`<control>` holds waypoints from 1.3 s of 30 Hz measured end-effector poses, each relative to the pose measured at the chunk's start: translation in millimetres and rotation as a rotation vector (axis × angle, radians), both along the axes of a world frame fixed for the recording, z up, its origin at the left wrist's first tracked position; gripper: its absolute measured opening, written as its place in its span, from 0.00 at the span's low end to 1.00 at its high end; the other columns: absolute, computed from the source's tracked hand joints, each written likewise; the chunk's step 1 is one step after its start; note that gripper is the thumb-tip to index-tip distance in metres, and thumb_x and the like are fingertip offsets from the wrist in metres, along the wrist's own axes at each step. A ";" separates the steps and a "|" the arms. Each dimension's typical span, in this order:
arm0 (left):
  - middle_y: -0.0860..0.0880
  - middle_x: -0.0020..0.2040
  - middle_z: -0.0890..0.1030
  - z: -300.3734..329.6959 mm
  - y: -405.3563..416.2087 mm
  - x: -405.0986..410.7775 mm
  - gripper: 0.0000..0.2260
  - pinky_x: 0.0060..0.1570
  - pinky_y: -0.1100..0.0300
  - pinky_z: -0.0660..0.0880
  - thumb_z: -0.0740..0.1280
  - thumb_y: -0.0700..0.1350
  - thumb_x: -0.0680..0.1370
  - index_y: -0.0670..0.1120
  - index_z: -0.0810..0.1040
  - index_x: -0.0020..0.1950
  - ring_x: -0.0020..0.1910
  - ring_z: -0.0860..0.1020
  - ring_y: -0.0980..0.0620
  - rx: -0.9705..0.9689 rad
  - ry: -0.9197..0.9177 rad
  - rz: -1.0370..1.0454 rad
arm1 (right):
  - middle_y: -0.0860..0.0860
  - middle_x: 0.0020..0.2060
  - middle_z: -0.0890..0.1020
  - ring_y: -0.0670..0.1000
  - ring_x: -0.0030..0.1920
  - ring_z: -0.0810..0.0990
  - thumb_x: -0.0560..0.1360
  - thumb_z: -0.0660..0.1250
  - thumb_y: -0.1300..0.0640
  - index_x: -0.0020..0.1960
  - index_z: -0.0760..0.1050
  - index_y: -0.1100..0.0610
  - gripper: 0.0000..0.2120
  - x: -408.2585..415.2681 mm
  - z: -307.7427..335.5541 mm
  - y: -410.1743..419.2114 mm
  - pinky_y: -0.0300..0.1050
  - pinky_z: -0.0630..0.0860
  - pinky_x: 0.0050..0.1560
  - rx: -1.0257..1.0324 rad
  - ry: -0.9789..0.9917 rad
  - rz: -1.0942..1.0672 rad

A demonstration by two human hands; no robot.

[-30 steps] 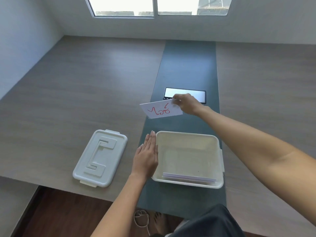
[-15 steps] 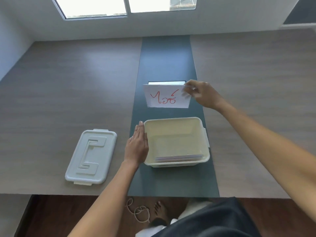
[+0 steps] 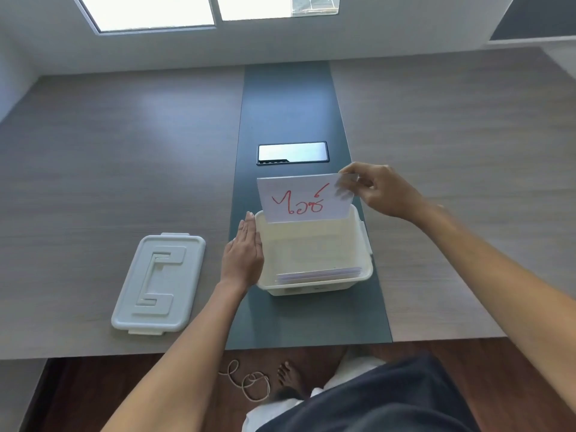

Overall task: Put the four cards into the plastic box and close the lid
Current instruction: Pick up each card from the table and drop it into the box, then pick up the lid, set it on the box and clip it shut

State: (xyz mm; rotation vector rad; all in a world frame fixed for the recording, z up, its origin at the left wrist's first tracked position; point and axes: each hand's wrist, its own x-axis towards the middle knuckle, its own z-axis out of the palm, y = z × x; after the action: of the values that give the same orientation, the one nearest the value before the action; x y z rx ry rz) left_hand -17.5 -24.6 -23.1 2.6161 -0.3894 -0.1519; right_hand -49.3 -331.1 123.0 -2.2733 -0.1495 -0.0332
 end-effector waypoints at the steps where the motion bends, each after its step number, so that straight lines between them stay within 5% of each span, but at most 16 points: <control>1: 0.51 0.82 0.52 0.9 -0.3 0.5 0.24 0.76 0.55 0.56 0.44 0.48 0.85 0.47 0.50 0.82 0.80 0.53 0.53 0.000 0.000 -0.002 | 0.46 0.44 0.87 0.43 0.43 0.87 0.81 0.65 0.60 0.55 0.79 0.59 0.06 -2.9 -1.1 0.9 0.32 0.77 0.48 0.021 0.023 0.002; 9: 0.55 0.81 0.52 2.4 2.0 4.4 0.24 0.74 0.53 0.59 0.43 0.52 0.85 0.50 0.49 0.82 0.80 0.52 0.56 -0.047 0.033 -0.010 | 0.49 0.46 0.87 0.48 0.47 0.87 0.80 0.66 0.56 0.56 0.80 0.57 0.08 -30.1 -32.5 -0.2 0.50 0.81 0.55 0.090 0.231 0.031; 14: 0.56 0.81 0.51 3.7 1.8 5.9 0.24 0.74 0.52 0.59 0.43 0.51 0.85 0.51 0.49 0.82 0.80 0.52 0.57 -0.041 0.046 -0.021 | 0.42 0.48 0.85 0.44 0.49 0.84 0.80 0.66 0.55 0.59 0.81 0.52 0.10 -46.4 -50.3 4.5 0.48 0.79 0.58 -0.054 0.308 0.036; 18: 0.56 0.81 0.51 3.5 1.9 6.3 0.24 0.74 0.52 0.60 0.43 0.52 0.85 0.51 0.49 0.82 0.80 0.51 0.57 -0.045 0.055 -0.017 | 0.47 0.55 0.85 0.48 0.56 0.82 0.81 0.65 0.57 0.64 0.80 0.52 0.13 -57.9 -63.9 8.6 0.48 0.75 0.63 -0.157 0.391 0.056; 24: 0.56 0.81 0.51 4.4 1.5 6.0 0.24 0.73 0.51 0.60 0.43 0.51 0.85 0.50 0.48 0.82 0.80 0.51 0.57 -0.027 0.062 -0.021 | 0.46 0.61 0.82 0.43 0.61 0.78 0.82 0.62 0.55 0.67 0.78 0.53 0.15 -66.7 -73.4 18.0 0.34 0.69 0.61 -0.223 0.449 0.143; 31: 0.56 0.82 0.50 4.9 1.4 7.3 0.25 0.72 0.49 0.61 0.42 0.52 0.84 0.50 0.48 0.82 0.80 0.51 0.57 0.005 0.076 -0.025 | 0.53 0.55 0.84 0.56 0.58 0.80 0.81 0.58 0.53 0.58 0.79 0.59 0.14 -62.3 -75.7 18.6 0.53 0.75 0.62 -0.345 0.568 0.263; 35: 0.56 0.82 0.50 6.1 1.9 8.0 0.25 0.71 0.48 0.63 0.43 0.51 0.84 0.50 0.47 0.82 0.80 0.50 0.56 0.040 0.071 -0.027 | 0.59 0.53 0.82 0.59 0.49 0.80 0.76 0.57 0.46 0.54 0.76 0.63 0.22 -54.7 -74.7 22.6 0.50 0.75 0.51 -0.355 0.617 0.308; 39: 0.55 0.82 0.49 8.7 3.7 8.5 0.25 0.75 0.47 0.60 0.42 0.53 0.84 0.51 0.47 0.82 0.80 0.48 0.55 0.082 0.055 -0.029 | 0.47 0.59 0.83 0.46 0.58 0.81 0.81 0.62 0.45 0.64 0.79 0.54 0.19 -48.1 -71.9 23.1 0.45 0.75 0.63 -0.274 0.447 0.190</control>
State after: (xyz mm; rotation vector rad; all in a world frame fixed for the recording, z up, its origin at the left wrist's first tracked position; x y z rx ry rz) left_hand -9.0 -20.9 -14.3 2.6806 -0.4106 -0.2539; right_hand -97.5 -308.0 51.1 -2.4635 -0.1381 0.6240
